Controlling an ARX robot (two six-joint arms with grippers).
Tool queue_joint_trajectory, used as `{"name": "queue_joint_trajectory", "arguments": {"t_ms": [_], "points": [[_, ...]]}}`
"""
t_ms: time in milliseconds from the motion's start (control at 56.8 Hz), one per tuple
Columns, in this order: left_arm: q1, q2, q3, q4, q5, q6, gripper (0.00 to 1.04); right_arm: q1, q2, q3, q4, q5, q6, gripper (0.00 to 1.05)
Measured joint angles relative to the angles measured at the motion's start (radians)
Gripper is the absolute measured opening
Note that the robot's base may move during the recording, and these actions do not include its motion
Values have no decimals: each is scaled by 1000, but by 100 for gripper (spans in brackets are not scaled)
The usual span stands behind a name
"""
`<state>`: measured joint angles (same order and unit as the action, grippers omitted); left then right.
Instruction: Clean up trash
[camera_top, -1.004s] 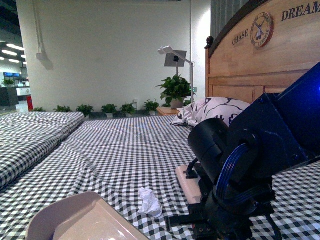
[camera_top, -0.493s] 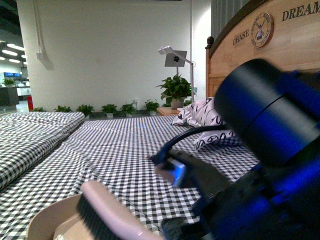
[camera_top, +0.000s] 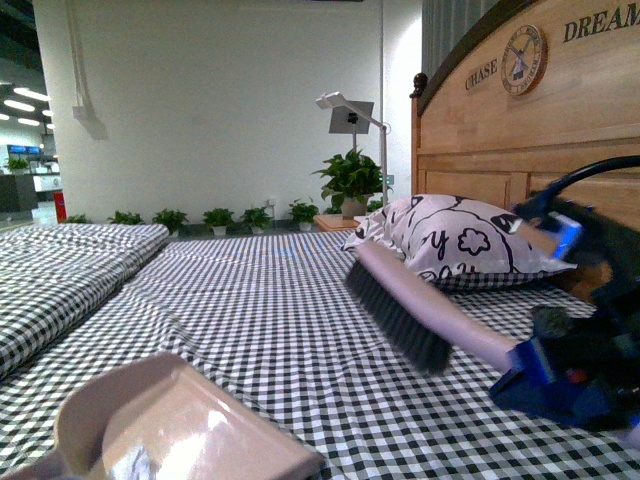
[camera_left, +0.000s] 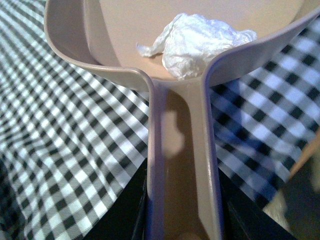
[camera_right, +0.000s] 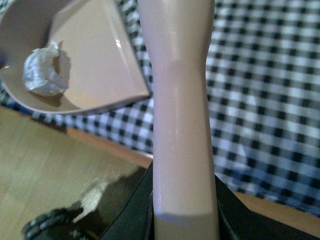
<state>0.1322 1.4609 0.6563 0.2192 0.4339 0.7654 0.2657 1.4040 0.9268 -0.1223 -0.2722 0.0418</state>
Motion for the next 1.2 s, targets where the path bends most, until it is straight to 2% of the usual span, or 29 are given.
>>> {"name": "queue_joint_trajectory", "arguments": {"t_ms": [106, 211, 299, 423, 581, 722, 810, 1074, 1197], "points": [[-2, -44, -2, 34, -14, -98, 28, -109, -36, -35, 32, -27, 23, 19], [-1, -107, -12, 69, -16, -201, 28, -270, -82, -53, 17, -94, 45, 19], [2, -147, -26, 89, -27, -245, 28, -333, -117, -56, 7, -124, 58, 19], [2, -216, -59, 136, -79, -289, 28, -376, -196, -56, -1, -179, 104, 19], [-1, -343, -101, 192, -211, -359, 28, -391, -332, -56, -5, -262, 189, 19], [-29, -517, -145, 144, -245, -397, 28, -390, -514, -88, -8, -325, 302, 19], [-65, -636, -165, 88, -261, -418, 28, -384, -611, -119, -11, -326, 365, 19], [-153, -841, -212, 0, -351, -443, 28, -301, -795, -167, -46, -227, 415, 19], [-183, -909, -240, -42, -380, -457, 28, -240, -858, -184, -63, -107, 395, 19]]}}
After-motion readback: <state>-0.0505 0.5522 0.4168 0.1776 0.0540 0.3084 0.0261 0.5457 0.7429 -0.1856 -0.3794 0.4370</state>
